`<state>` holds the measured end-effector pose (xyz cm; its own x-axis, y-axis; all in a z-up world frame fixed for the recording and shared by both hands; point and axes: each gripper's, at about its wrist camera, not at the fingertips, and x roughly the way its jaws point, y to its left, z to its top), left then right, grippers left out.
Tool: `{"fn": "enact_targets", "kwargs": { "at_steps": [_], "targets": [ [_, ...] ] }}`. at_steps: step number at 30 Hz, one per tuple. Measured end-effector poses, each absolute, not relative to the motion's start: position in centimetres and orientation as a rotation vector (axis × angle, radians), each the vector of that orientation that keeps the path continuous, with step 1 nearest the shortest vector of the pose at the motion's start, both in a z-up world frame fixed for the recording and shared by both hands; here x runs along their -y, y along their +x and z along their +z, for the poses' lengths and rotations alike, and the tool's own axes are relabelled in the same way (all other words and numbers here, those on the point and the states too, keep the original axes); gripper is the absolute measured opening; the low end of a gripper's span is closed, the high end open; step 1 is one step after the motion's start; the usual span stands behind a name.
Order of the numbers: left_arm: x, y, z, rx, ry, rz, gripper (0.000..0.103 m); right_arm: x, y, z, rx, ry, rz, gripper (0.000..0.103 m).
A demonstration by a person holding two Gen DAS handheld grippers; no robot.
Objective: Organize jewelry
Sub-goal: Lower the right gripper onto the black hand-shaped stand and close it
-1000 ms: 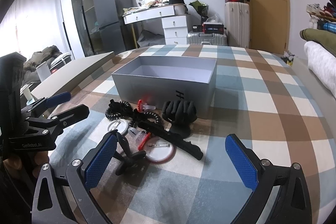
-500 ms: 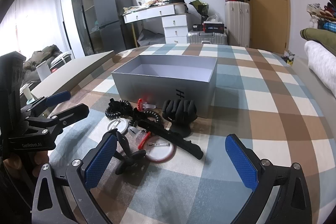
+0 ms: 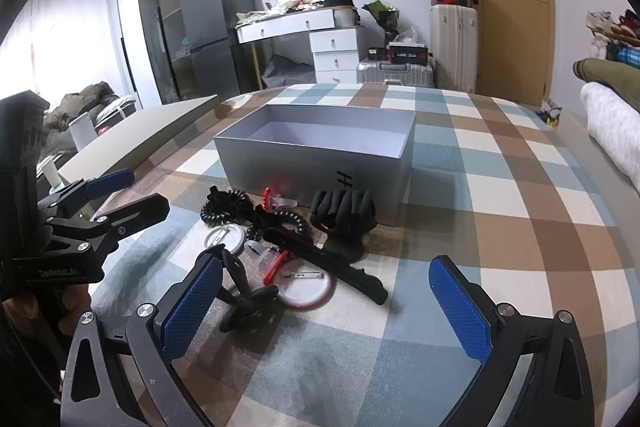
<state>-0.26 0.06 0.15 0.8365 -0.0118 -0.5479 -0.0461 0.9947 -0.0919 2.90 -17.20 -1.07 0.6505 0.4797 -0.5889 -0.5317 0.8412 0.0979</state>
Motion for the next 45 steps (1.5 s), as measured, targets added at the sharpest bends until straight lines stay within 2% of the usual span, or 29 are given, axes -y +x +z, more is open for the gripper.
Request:
{"fn": "enact_targets", "kwargs": {
  "at_steps": [21,30,34,36,39,45],
  "targets": [
    [5.0,0.1,-0.7,-0.73,-0.014,-0.184,0.101,18.7,3.1,-1.2,-0.705,-0.121,0.525,0.103],
    [7.2,0.6,-1.5,-0.791,0.045,-0.224,0.087,20.3,3.3,-1.2,-0.743,-0.097,0.519,0.103],
    [7.3,1.0,-1.8,-0.817,0.057,-0.218,0.069,20.5,3.3,-1.3,-0.751,-0.093,0.523,0.103],
    [7.4,1.0,-1.9,-0.823,0.056,-0.223,0.066,20.4,3.3,-1.4,-0.755,-0.094,0.527,0.103],
    [7.4,1.1,-1.9,-0.825,0.052,-0.236,0.048,20.2,3.2,-1.5,-0.76,-0.102,0.53,0.103],
    [7.0,0.6,-1.3,-0.784,0.027,-0.242,0.048,19.9,3.0,-1.7,-0.769,-0.112,0.543,0.103]
  ]
}}
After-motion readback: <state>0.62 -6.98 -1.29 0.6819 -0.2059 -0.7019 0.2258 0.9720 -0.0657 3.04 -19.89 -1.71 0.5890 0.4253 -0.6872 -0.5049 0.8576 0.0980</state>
